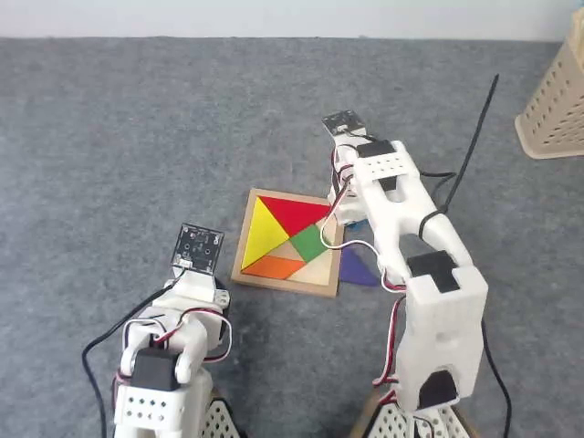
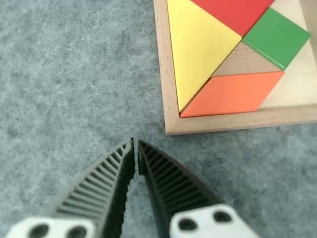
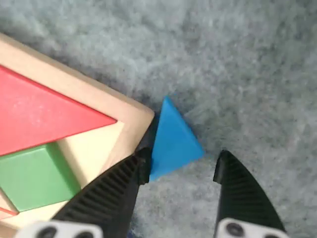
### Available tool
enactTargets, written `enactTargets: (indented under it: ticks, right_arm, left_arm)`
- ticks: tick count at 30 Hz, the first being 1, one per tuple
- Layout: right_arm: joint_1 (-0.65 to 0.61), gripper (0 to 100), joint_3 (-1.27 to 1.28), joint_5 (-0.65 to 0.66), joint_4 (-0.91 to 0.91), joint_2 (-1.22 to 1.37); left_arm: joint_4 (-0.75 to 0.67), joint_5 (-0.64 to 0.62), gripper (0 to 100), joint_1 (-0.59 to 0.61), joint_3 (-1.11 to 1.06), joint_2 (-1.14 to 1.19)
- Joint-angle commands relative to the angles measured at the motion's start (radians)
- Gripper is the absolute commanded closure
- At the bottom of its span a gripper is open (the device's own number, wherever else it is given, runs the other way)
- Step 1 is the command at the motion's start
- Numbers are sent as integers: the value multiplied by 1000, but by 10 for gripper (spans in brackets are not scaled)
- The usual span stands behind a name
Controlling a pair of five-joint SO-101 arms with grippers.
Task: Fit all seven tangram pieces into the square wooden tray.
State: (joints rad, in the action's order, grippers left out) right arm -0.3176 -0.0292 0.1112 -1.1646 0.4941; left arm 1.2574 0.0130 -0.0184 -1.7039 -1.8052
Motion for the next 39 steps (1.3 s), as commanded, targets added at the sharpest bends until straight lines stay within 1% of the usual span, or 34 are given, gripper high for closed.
enactTargets:
  ticks: [1,4,5,8,10,15,20,25,29,33,37,39]
  right_arm:
    - [15,767,-68,-5,12,-7]
    - [18,767,-94,2,16,-8]
    - [18,766,-103,23,16,-8]
    - [18,767,-106,160,13,1]
    - [16,767,-95,209,13,5]
    - [16,768,-91,167,12,50]
    - [19,776,-95,158,10,68]
    - [18,914,-97,164,12,68]
    - [16,980,-97,164,10,67]
    - [21,986,-97,164,-7,33]
    - [16,989,-94,167,-61,-85]
    - [2,989,-91,212,-91,-151]
  left_arm:
    - [6,-9,988,2,19,-20]
    - [6,-9,988,2,19,-20]
    - [6,-9,988,2,19,-20]
    - [6,-9,988,2,19,-20]
    - [6,-9,988,2,19,-20]
    - [6,-9,988,2,19,-20]
    - [6,-9,988,2,19,-20]
    - [6,-9,988,2,19,-20]
    - [6,-9,988,2,19,-20]
    - [6,-9,988,2,19,-20]
    - [6,-9,988,2,19,-20]
    - [6,-9,988,2,19,-20]
